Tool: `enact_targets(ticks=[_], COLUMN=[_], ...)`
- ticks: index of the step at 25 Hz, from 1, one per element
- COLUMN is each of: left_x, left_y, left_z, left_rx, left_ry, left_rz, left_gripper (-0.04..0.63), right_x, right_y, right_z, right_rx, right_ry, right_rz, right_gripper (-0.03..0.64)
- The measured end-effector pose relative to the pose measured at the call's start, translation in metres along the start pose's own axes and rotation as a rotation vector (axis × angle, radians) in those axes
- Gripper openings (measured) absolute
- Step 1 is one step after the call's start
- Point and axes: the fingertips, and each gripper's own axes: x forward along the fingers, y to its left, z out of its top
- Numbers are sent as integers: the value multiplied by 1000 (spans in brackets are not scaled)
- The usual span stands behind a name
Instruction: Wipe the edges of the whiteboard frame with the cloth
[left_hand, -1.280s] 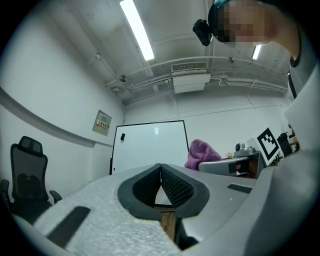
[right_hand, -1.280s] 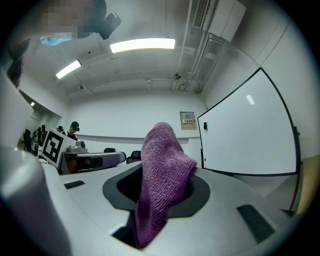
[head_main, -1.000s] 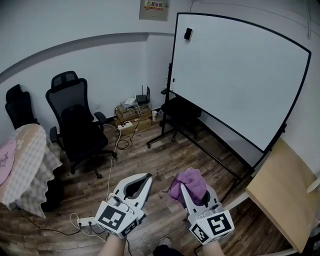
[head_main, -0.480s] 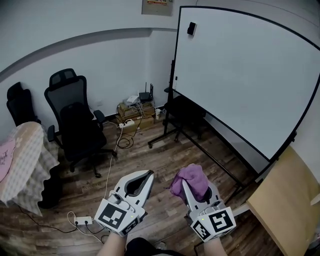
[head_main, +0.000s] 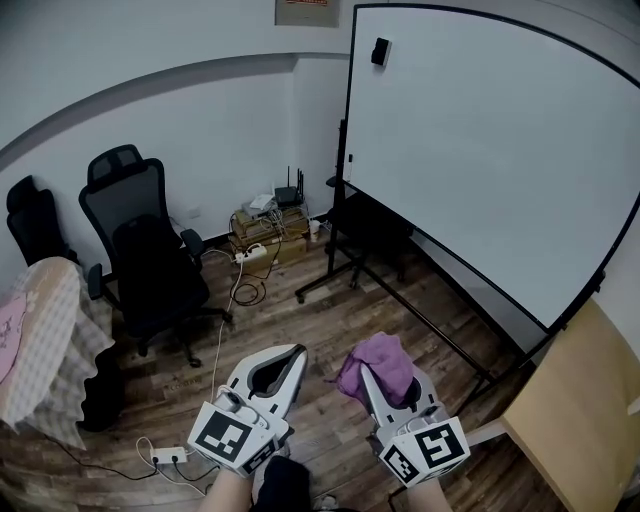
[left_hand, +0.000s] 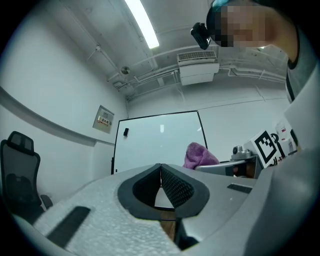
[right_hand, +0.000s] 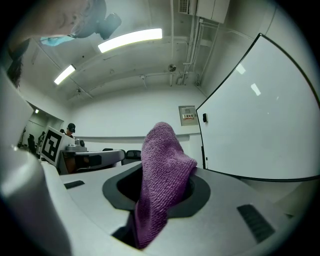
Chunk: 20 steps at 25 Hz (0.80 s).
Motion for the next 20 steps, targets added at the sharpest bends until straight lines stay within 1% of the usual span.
enact_targets(ticks=[5,10,14,18,20], left_x=[31,62,82,97,102], left_y=[42,92,130,164,184], left_z=[-6,-3,-1,-4,-6], left_rx=[5,14,16,-5,-2], left_ry=[-11,-16,-35,-10,-18], left_rz=[-32,-65,-107,-136,-145], left_gripper=[17,17,17,17,17], right_x=[45,98,141,179,197], right_y=[-15,-26,-32,-35,-35], right_z=[-4,-2,-1,-3,-5], right_rx=[-1,1,3,6,9], right_ry=[-1,-12,-19,-19,-21], right_rz=[-31,-66,-93,-118,-130], right_gripper=[114,115,115,115,115])
